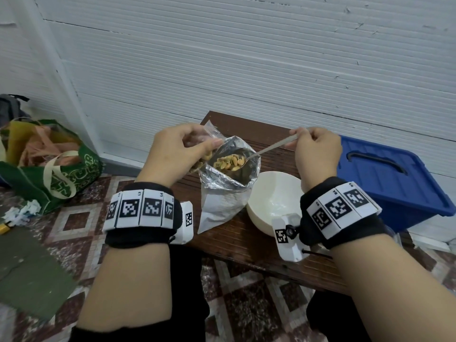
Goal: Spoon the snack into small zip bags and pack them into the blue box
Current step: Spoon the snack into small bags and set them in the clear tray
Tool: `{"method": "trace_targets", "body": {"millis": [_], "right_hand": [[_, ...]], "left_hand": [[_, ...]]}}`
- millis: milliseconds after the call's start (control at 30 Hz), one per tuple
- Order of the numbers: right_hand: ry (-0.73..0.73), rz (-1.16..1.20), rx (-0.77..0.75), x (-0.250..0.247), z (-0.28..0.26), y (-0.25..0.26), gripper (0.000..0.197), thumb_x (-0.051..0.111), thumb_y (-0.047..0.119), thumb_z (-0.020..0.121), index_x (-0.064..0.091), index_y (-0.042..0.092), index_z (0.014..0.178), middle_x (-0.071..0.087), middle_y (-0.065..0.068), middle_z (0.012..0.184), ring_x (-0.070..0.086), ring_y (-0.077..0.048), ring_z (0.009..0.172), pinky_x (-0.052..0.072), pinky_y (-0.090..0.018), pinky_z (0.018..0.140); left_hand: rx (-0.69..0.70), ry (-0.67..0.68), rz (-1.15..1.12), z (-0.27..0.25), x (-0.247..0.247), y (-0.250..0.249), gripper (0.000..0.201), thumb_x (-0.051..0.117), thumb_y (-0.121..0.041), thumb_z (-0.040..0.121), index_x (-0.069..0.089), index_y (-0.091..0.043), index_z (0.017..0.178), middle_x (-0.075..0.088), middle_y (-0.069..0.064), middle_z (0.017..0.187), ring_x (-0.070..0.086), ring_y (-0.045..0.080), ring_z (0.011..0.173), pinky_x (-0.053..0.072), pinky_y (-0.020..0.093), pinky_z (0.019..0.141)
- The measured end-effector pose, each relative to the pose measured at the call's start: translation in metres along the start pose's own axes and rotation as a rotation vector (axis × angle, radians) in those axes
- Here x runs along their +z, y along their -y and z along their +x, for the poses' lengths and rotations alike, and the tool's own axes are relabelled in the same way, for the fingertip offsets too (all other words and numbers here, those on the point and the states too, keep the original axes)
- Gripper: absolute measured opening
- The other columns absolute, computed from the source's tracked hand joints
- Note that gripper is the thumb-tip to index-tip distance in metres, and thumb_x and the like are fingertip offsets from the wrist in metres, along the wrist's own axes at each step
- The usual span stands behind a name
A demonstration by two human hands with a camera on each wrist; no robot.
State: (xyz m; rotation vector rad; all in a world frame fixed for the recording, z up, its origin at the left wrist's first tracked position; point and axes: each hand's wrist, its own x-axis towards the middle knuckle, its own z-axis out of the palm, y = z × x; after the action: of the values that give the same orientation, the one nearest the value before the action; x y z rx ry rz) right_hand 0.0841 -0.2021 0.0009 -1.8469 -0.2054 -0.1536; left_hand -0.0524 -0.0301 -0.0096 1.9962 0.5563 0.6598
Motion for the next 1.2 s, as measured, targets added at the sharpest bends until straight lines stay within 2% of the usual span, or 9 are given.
{"method": "trace_targets", "body": {"millis": [100,200,467,633,733,867,1000,1100,1200], "right_hand": [[-0.022,-0.015,-0.014,-0.008,0.007,0.009,0.028,0.049,0.015,0.094,0.073,0.009,0.081,0.057,0.016,0.055,0.050,0.004,0.053,0.037,-0.006,0.051],[-0.067,0.017,-0.030,-0.016,0.014,0.020,0.030,0.047,0.012,0.094,0.070,0.009,0.074,0.060,0.014,0.065,0.052,0.012,0.054,0.036,-0.003,0.052],[-0.036,0.060,-0.084,-0.014,0.017,0.044,0.028,0.046,0.010,0.095,0.070,0.004,0.082,0.063,0.009,0.067,0.052,0.018,0.050,0.034,0.001,0.047],[0.015,-0.014,-0.131,-0.001,0.010,0.043,0.028,0.048,0.014,0.095,0.070,0.008,0.080,0.069,0.001,0.075,0.058,0.000,0.066,0.040,-0.007,0.057],[0.039,-0.015,-0.134,0.003,0.008,0.044,0.029,0.048,0.015,0.095,0.072,0.006,0.082,0.067,0.004,0.070,0.057,0.000,0.066,0.040,-0.004,0.056],[0.071,-0.004,-0.169,0.008,0.002,0.049,0.027,0.048,0.017,0.096,0.070,0.010,0.082,0.071,-0.004,0.081,0.062,-0.009,0.076,0.044,-0.012,0.064],[0.118,0.067,-0.293,0.007,-0.006,0.055,0.024,0.048,0.017,0.097,0.068,0.016,0.084,0.068,0.004,0.074,0.064,-0.009,0.075,0.046,-0.009,0.065],[0.142,0.162,-0.468,0.004,-0.010,0.057,0.021,0.049,0.014,0.097,0.067,0.015,0.086,0.063,0.011,0.073,0.063,-0.002,0.070,0.050,-0.016,0.071],[0.073,0.219,-0.587,-0.001,-0.012,0.059,0.018,0.049,0.012,0.097,0.066,0.014,0.089,0.062,0.012,0.075,0.061,0.003,0.070,0.048,-0.014,0.070]], "left_hand": [[0.000,0.007,0.006,-0.001,0.000,-0.001,0.028,0.077,-0.041,0.075,0.067,-0.027,0.096,0.063,-0.018,0.085,0.056,-0.020,0.067,0.041,0.000,0.056],[0.007,0.013,-0.009,-0.001,0.001,-0.002,0.028,0.080,-0.036,0.074,0.068,-0.025,0.096,0.063,-0.019,0.082,0.055,-0.022,0.066,0.041,-0.001,0.058],[0.047,0.067,0.052,-0.001,0.005,-0.004,0.038,0.083,-0.037,0.067,0.068,-0.025,0.100,0.066,-0.019,0.085,0.059,-0.018,0.074,0.042,-0.002,0.064],[0.049,0.111,0.067,-0.001,0.008,-0.005,0.064,0.077,-0.055,0.053,0.071,-0.027,0.110,0.069,-0.017,0.095,0.062,-0.006,0.089,0.047,0.009,0.078],[0.053,0.106,0.085,-0.001,0.009,-0.007,0.060,0.079,-0.054,0.056,0.071,-0.029,0.110,0.067,-0.019,0.092,0.060,-0.006,0.086,0.042,0.005,0.071],[0.057,0.096,0.084,-0.001,0.014,-0.008,0.048,0.083,-0.047,0.062,0.069,-0.029,0.105,0.065,-0.021,0.090,0.057,-0.010,0.083,0.039,-0.003,0.066],[0.035,0.065,0.043,0.000,0.018,-0.007,0.038,0.083,-0.044,0.065,0.060,-0.035,0.094,0.059,-0.023,0.087,0.054,-0.012,0.079,0.038,-0.005,0.064],[0.006,0.055,-0.019,0.001,0.020,-0.005,0.038,0.082,-0.046,0.067,0.060,-0.032,0.095,0.062,-0.018,0.090,0.057,-0.008,0.082,0.043,0.000,0.064],[-0.027,0.012,-0.083,0.003,0.020,-0.002,0.033,0.079,-0.044,0.071,0.059,-0.031,0.094,0.063,-0.015,0.094,0.059,-0.002,0.090,0.047,0.008,0.075]]}}
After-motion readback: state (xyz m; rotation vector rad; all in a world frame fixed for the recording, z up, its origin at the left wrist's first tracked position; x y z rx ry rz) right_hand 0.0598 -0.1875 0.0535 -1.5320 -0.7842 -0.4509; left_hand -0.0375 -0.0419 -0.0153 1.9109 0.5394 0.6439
